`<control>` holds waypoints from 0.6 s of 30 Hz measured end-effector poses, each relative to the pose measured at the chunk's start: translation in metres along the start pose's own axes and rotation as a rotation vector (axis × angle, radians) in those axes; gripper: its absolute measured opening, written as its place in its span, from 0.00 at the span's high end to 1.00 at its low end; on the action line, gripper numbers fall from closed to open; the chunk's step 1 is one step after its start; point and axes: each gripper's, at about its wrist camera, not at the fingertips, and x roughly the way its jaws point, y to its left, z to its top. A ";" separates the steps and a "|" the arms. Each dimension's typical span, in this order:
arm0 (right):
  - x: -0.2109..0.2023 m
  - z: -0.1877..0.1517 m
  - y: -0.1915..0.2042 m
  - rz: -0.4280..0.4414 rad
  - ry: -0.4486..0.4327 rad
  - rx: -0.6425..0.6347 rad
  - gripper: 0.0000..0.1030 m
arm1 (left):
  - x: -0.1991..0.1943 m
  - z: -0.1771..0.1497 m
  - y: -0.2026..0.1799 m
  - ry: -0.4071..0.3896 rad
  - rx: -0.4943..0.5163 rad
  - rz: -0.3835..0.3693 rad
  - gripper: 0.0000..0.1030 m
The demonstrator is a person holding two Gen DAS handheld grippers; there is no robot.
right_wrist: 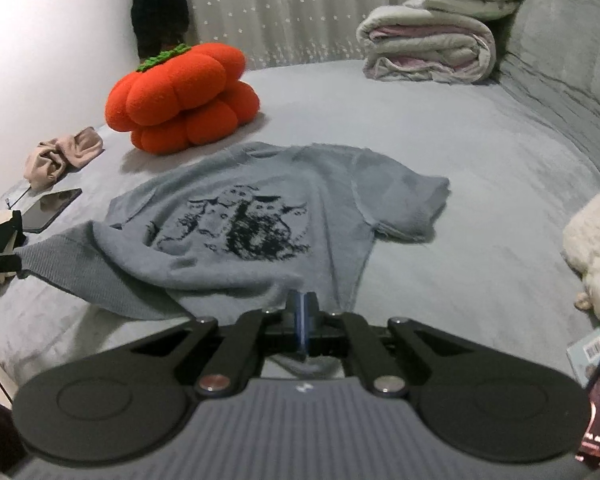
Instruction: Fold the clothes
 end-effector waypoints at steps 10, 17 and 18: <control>0.018 -0.004 -0.002 0.014 0.038 -0.004 0.86 | 0.015 0.001 0.019 0.025 -0.088 0.118 0.44; 0.029 0.000 0.003 0.024 0.033 -0.015 0.49 | 0.028 0.010 0.036 0.011 -0.161 0.234 0.26; 0.031 0.002 0.005 0.030 0.035 -0.016 0.49 | 0.032 0.012 0.040 0.018 -0.177 0.259 0.26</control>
